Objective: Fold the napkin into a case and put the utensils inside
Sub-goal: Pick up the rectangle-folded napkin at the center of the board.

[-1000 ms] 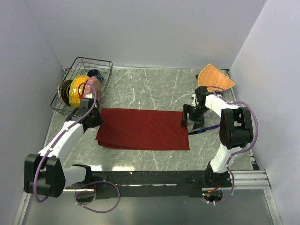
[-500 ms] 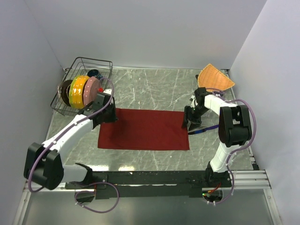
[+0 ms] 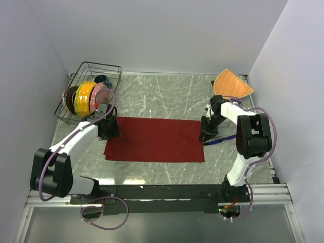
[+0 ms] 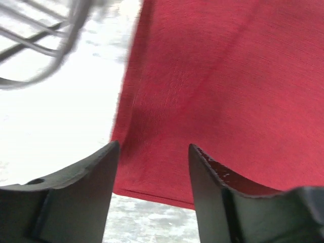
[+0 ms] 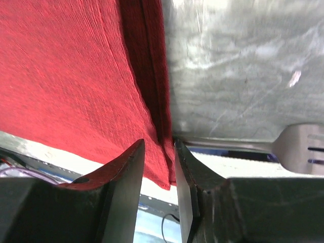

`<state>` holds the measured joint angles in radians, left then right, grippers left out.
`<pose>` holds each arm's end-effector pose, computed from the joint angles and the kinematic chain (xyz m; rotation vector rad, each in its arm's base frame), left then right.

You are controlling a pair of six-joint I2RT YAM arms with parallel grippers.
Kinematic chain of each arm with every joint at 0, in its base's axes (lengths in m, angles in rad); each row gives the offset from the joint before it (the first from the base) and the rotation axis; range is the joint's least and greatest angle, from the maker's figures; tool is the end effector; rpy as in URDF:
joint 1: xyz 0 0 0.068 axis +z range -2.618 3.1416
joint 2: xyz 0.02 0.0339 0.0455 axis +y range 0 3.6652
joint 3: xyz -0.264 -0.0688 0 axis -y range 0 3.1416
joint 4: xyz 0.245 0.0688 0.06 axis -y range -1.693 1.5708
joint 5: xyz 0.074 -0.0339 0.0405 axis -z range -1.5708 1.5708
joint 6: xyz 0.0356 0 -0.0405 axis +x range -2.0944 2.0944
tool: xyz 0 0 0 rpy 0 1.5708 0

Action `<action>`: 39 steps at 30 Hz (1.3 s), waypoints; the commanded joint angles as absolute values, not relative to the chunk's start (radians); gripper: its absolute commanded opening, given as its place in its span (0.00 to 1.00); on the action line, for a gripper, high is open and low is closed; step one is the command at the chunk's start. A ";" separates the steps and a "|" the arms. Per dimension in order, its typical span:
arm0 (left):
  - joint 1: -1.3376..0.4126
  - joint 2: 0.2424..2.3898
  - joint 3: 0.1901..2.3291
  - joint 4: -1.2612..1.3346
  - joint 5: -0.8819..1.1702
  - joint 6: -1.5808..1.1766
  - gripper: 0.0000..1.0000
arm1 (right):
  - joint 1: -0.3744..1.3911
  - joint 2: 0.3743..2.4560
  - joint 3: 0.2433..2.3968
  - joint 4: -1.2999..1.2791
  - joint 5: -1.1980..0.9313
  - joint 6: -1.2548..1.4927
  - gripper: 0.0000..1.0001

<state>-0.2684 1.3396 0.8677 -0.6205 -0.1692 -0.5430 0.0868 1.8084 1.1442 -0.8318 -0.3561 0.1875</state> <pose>0.2477 -0.0619 0.2157 -0.4149 2.6044 -0.0483 0.3178 0.0401 0.1592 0.1337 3.0630 0.5622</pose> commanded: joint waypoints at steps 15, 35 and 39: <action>-0.225 1.278 0.854 -0.655 -0.186 -0.627 0.74 | 0.163 1.589 0.928 -0.821 -0.347 0.232 0.50; -0.213 1.210 0.828 -0.634 -0.190 -0.629 0.76 | 0.192 1.687 0.934 -0.821 -0.311 0.236 0.39; -0.213 1.210 0.828 -0.632 -0.190 -0.627 0.76 | 0.192 1.681 0.934 -0.827 -0.301 0.238 0.39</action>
<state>-0.2188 1.2343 0.8341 -0.6510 -0.1856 -0.6140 0.1856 1.6897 0.9257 -0.8246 -0.3557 0.2337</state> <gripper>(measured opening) 0.756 0.397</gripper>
